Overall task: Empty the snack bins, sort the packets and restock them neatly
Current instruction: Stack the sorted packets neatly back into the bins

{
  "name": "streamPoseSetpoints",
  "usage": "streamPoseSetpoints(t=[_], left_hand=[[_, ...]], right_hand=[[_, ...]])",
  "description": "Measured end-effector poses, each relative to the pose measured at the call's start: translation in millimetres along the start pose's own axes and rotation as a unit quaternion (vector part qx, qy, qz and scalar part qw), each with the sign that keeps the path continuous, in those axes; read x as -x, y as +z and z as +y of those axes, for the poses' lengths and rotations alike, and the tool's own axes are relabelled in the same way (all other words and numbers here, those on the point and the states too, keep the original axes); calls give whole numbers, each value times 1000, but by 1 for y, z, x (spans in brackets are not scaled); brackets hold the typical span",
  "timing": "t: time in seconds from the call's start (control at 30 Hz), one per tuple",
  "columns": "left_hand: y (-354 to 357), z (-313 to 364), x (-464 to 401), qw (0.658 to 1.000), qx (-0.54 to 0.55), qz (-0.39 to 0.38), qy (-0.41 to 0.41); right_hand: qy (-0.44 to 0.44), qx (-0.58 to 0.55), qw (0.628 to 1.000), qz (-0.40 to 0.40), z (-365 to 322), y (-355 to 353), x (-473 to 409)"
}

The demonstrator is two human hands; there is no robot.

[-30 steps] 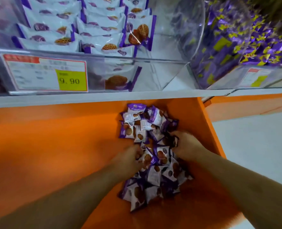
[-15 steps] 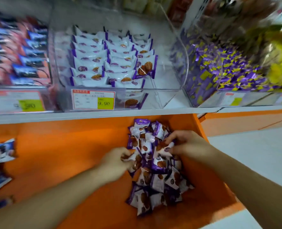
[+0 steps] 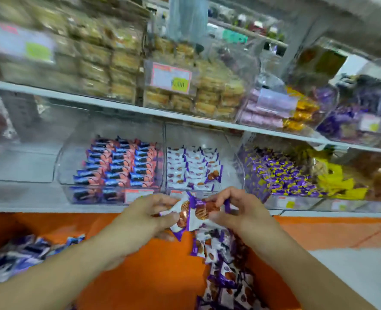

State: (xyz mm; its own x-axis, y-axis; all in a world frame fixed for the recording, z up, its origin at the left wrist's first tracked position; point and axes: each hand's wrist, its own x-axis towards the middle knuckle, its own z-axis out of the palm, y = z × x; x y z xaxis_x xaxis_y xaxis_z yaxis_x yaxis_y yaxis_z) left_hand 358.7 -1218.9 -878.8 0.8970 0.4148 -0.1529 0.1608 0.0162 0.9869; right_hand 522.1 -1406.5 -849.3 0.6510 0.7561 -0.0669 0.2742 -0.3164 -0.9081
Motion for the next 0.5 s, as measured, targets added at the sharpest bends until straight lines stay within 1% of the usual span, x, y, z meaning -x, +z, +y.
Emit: streamPoseSetpoints(t=[0.1, 0.2, 0.27, 0.33, 0.5], left_hand=[[-12, 4, 6, 998, 67, 10, 5], [-20, 14, 9, 996, 86, 21, -1], [-23, 14, 9, 997, 78, 21, -9], [-24, 16, 7, 997, 57, 41, -11], [-20, 11, -8, 996, 9, 87, -17]], right_hand=[[-17, -2, 999, 43, -21, 15, 4], [2, -22, 996, 81, -30, 27, -4], [29, -37, 996, 79, -27, 33, -10], [42, -83, 994, 62, -20, 41, -14], [15, -131, 990, 48, -18, 53, -26]])
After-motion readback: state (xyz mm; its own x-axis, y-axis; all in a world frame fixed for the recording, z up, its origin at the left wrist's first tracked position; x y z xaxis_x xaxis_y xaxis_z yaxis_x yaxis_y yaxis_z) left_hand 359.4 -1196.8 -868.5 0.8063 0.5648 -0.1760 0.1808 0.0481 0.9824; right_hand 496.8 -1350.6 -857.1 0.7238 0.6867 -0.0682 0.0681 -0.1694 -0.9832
